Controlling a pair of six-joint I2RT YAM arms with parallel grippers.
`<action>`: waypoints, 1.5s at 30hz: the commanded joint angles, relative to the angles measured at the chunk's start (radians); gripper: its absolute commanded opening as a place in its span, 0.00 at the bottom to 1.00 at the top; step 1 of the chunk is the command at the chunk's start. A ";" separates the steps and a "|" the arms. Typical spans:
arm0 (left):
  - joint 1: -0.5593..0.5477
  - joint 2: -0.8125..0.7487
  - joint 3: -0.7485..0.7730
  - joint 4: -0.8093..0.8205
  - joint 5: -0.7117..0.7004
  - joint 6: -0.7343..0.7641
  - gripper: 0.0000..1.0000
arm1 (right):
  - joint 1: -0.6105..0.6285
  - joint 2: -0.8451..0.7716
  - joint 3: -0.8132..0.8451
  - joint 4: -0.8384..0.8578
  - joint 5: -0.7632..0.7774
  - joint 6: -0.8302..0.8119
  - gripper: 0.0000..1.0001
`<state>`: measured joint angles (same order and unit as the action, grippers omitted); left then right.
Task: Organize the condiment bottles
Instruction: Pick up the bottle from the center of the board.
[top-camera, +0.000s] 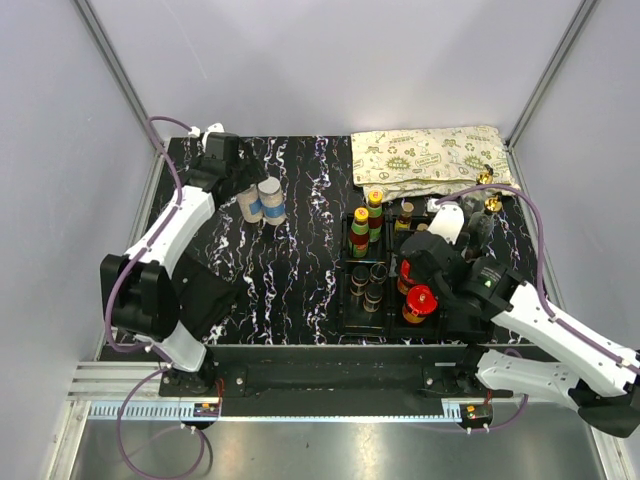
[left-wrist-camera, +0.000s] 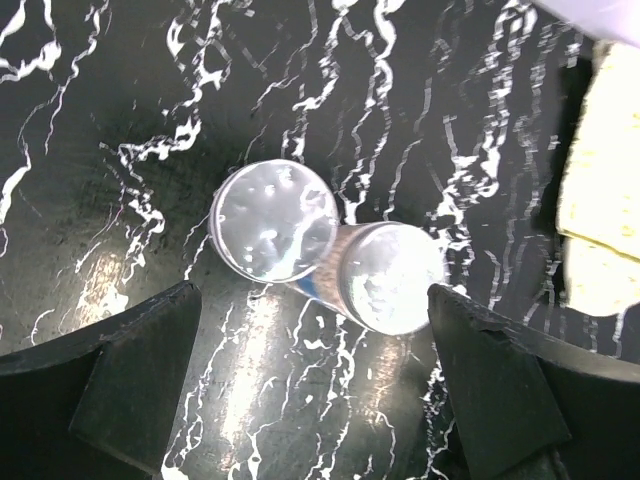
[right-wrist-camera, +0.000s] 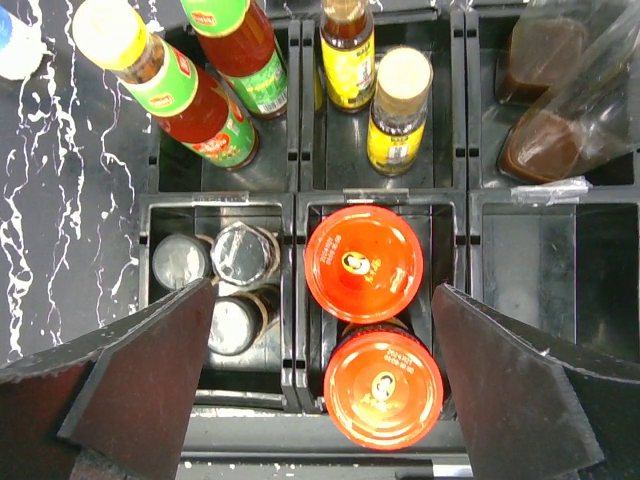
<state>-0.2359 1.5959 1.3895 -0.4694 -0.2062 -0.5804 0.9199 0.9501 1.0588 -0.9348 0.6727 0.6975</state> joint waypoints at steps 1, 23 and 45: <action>0.006 0.045 0.042 0.021 -0.006 -0.021 0.99 | 0.000 0.030 0.056 0.048 0.070 -0.032 1.00; 0.064 0.170 0.065 0.066 -0.036 -0.016 0.99 | -0.015 0.160 0.013 0.218 -0.016 -0.128 1.00; 0.078 0.145 0.083 0.061 -0.032 0.037 0.00 | -0.072 0.170 0.029 0.257 -0.059 -0.187 1.00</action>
<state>-0.1638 1.8076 1.4319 -0.4248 -0.2165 -0.5804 0.8612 1.1713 1.0679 -0.7166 0.6079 0.5259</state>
